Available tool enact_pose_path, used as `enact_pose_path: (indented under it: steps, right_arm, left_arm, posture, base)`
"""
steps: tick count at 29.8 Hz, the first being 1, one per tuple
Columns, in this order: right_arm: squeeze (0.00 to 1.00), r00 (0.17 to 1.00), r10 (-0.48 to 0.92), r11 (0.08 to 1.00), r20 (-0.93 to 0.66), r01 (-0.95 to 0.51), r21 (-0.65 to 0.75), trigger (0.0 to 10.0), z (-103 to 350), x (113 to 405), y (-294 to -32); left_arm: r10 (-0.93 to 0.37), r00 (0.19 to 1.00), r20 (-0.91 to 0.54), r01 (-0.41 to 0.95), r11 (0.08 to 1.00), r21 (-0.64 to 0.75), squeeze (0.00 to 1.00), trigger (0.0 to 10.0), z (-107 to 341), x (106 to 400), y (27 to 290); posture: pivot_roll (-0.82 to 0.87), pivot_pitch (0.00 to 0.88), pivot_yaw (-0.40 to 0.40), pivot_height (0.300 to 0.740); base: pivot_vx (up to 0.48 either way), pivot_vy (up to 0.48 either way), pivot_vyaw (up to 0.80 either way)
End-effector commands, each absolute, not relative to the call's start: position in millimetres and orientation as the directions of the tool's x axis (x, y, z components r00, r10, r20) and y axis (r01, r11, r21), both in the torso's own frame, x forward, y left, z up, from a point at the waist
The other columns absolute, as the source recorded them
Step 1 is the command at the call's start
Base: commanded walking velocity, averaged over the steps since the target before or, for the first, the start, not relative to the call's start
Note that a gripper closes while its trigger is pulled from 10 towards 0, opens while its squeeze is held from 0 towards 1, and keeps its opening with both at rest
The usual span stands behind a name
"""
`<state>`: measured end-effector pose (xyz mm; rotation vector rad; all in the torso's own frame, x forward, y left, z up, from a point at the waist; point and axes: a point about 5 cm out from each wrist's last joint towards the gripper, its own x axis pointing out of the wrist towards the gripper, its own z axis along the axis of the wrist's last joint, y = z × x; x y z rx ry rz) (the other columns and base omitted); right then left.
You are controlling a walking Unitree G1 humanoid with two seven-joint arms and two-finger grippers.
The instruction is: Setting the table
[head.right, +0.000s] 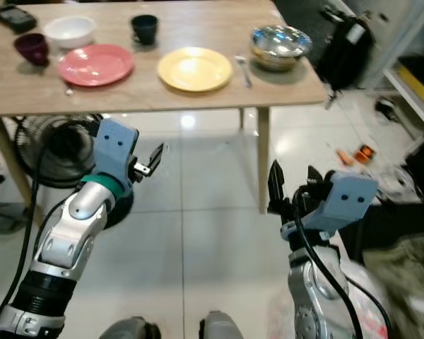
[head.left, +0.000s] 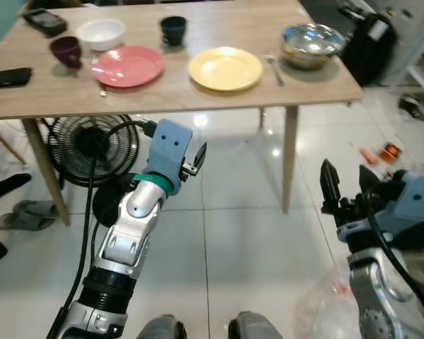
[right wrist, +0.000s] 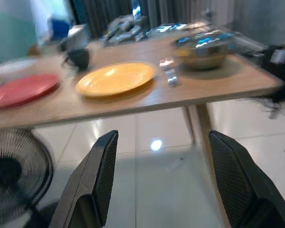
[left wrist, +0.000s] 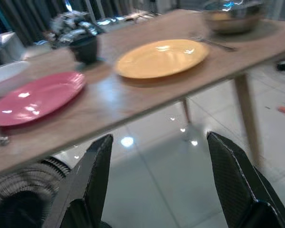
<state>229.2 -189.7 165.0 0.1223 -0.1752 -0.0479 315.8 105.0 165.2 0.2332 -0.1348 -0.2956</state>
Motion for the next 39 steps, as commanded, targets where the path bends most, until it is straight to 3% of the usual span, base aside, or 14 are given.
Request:
enact_pose_path:
  steps: [1,12,13,18,24,33,39]
  right_arm:
    - [0.0,0.985,-0.08,0.994,0.153,0.066,0.093,10.0,161,230,-197]
    - [0.0,0.98,-0.142,0.99,0.14,0.142,0.012,10.0,159,235,-228]
    - [0.0,0.963,-0.226,0.974,0.145,0.222,0.047,10.0,159,234,-241]
    - [0.0,0.923,-0.358,0.933,0.141,0.348,0.089,10.0,159,229,-259]
    - [0.0,0.902,-0.406,0.914,0.148,0.397,0.088,10.0,160,220,-273]
    - [0.0,0.915,-0.373,0.927,0.152,0.364,0.086,10.0,160,219,-269]
    - [0.0,0.96,-0.252,0.967,0.124,0.247,0.058,10.0,154,223,-251]
  left_arm:
    - [-0.293,0.951,0.097,0.26,0.93,0.258,0.0,10.0,161,315,107]
    - [-0.297,0.947,0.121,0.253,0.924,0.286,0.0,10.0,161,315,106]
    - [-0.295,0.947,0.125,0.251,0.926,0.283,0.0,10.0,163,319,105]
    - [-0.302,0.942,0.147,0.252,0.924,0.287,0.0,10.0,168,328,101]
    - [-0.302,0.938,0.168,0.245,0.924,0.294,0.0,10.0,170,332,97]
    - [-0.341,0.926,0.159,0.282,0.909,0.306,0.0,10.0,162,327,98]
    - [-0.366,0.914,0.177,0.285,0.887,0.364,0.0,10.0,159,324,103]
  posture:
    - [0.0,0.0,0.041,0.74]
    - [0.03,0.0,0.031,0.74]
    - [0.02,0.0,0.035,0.74]
    - [0.01,0.0,0.043,0.74]
    - [-0.01,0.0,0.059,0.74]
    - [-0.02,0.0,0.062,0.74]
    - [-0.01,0.0,0.062,0.74]
  base:
    - [0.0,0.0,0.0]
    - [0.0,0.0,0.0]
    - [0.0,0.0,0.0]
    - [0.0,0.0,0.0]
    - [0.0,0.0,0.0]
    - [0.0,0.0,0.0]
    - [0.0,0.0,0.0]
